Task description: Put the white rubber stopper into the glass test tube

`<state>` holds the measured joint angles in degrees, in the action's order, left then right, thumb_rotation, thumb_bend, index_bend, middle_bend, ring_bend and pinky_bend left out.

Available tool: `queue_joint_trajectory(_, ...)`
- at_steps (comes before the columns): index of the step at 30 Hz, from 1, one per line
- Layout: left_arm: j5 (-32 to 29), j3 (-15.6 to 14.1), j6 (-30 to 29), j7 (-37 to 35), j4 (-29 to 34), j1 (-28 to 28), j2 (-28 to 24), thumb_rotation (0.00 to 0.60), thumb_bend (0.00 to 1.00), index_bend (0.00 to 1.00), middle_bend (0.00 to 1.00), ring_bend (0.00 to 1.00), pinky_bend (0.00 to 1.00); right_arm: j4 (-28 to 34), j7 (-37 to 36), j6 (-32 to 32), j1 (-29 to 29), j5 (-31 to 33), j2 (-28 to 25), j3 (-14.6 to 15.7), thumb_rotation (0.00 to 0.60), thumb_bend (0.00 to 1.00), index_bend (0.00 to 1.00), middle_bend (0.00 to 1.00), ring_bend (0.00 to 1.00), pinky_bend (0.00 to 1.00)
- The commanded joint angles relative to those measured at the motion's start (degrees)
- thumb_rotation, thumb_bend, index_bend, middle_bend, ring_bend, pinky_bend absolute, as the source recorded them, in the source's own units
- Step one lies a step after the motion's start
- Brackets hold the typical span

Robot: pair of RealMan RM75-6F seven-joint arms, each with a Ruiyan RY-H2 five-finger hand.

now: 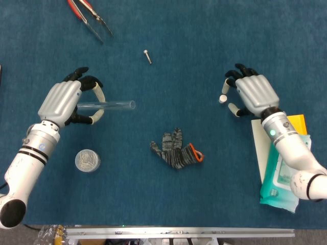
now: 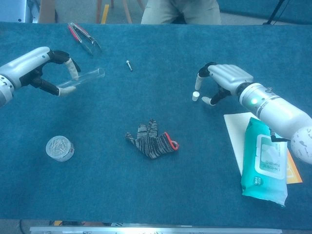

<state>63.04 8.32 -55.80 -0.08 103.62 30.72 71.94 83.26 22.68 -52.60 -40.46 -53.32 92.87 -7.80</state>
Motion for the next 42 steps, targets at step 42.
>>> queue_joint_trajectory(42, 0.4, -0.3, 1.1, -3.0, -2.1, 0.2, -0.1, 0.6, 0.33, 0.56, 0.29, 0.07, 0.08, -3.8, 1.9, 1.2, -2.1, 2.8, 3.8, -0.8, 0.6, 0.29, 0.46, 0.22, 0.03, 0.15)
